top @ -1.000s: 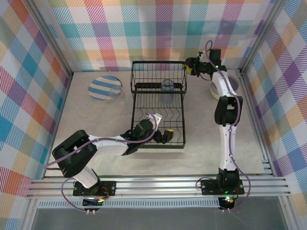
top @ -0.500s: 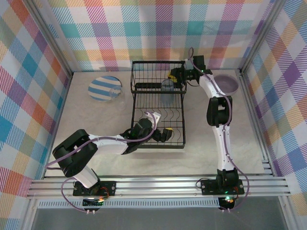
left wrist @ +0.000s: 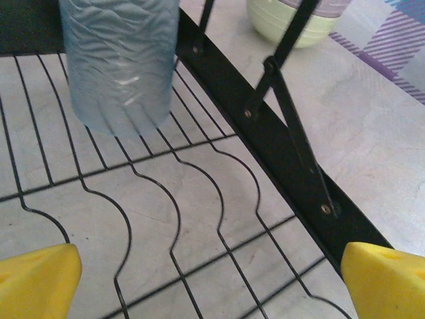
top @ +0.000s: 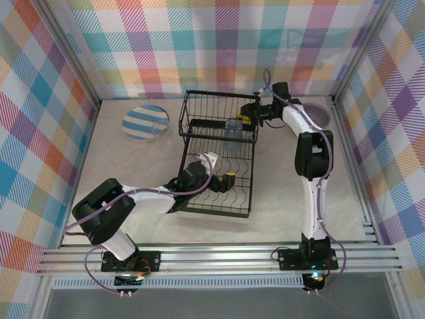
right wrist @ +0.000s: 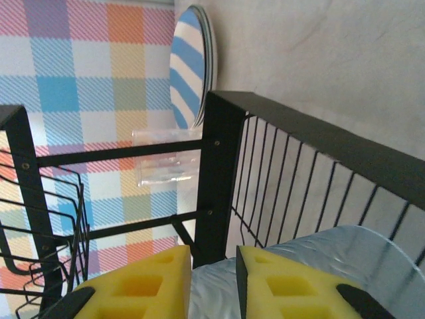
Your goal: Unload the mixed dishes from the dish rack
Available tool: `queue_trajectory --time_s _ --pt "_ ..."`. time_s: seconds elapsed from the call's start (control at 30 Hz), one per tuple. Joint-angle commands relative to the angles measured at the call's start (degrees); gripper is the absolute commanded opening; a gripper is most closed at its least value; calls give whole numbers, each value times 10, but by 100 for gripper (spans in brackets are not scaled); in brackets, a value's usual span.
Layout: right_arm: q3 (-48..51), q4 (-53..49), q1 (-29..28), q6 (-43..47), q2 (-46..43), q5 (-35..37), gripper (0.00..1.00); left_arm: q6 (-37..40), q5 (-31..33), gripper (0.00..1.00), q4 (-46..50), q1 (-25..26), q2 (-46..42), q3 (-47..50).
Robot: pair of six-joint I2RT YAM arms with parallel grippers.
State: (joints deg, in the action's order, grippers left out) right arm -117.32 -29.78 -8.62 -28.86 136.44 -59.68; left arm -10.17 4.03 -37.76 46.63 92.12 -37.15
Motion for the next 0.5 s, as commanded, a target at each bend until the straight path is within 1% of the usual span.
queue_trajectory --time_s 0.0,0.1,0.27,0.47 --pt "11 -49 -16 53 -20 -30 26 22 4 100 -77 -11 30 7" --pt "11 -77 -21 72 -17 -24 27 32 2 100 -116 -14 66 2" --pt "28 -139 -34 119 -20 -8 26 40 7 100 -213 -15 131 3" --pt "52 -180 -39 151 -35 3 26 54 35 100 -301 -15 198 2"
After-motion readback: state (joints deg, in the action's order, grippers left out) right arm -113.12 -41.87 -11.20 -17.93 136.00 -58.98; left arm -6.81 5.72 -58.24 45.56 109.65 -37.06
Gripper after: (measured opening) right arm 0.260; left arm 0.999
